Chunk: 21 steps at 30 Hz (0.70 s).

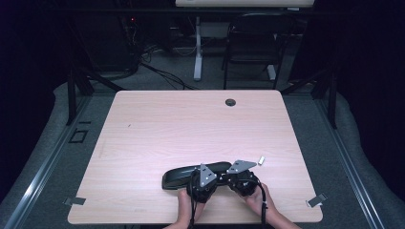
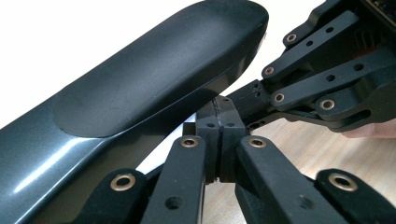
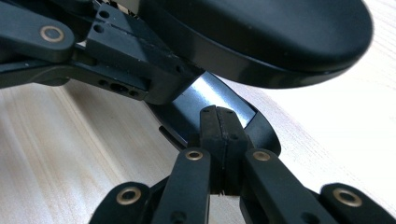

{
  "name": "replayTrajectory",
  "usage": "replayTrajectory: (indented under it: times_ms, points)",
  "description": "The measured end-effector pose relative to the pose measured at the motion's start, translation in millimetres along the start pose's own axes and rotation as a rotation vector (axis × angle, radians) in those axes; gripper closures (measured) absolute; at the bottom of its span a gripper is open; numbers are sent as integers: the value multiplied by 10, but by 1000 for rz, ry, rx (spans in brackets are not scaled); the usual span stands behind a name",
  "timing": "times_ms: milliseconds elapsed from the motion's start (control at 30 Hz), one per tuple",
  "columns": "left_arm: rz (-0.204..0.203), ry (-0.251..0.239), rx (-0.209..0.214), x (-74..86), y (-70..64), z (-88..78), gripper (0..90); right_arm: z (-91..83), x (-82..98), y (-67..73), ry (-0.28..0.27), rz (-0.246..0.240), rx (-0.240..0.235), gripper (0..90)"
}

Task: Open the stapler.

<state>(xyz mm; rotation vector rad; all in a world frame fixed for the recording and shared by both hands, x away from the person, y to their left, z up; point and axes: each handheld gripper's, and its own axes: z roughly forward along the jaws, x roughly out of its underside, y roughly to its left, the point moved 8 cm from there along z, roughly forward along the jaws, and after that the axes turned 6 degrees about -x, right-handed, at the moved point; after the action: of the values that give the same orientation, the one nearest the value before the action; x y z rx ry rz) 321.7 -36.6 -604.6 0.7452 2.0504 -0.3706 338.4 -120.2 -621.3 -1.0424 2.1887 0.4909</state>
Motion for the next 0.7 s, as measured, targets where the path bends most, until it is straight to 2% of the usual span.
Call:
replayTrajectory:
  times_ms: [200, 467, 533, 600, 667, 700]
  points:
    - [0, 1, 2, -1, 0, -10, 900, 4, 0, 0, -8, 10, -13, 900]
    - [4, 3, 13, -19, -15, -17, 900, 7, -4, 12, -15, 3, 3, 900]
    - [5, 5, 12, -19, -17, -17, 900, 0, 2, 10, -4, 1, -2, 900]
    - [3, 4, 9, -18, -18, -18, 900, 8, 0, 13, -20, 10, -1, 900]
    - [7, -6, -14, -14, -13, -15, 900, 9, 1, 15, -25, 9, 1, 900]
    - [8, -10, -3, -13, -21, -13, 900, 3, 5, 10, -16, 1, 2, 900]
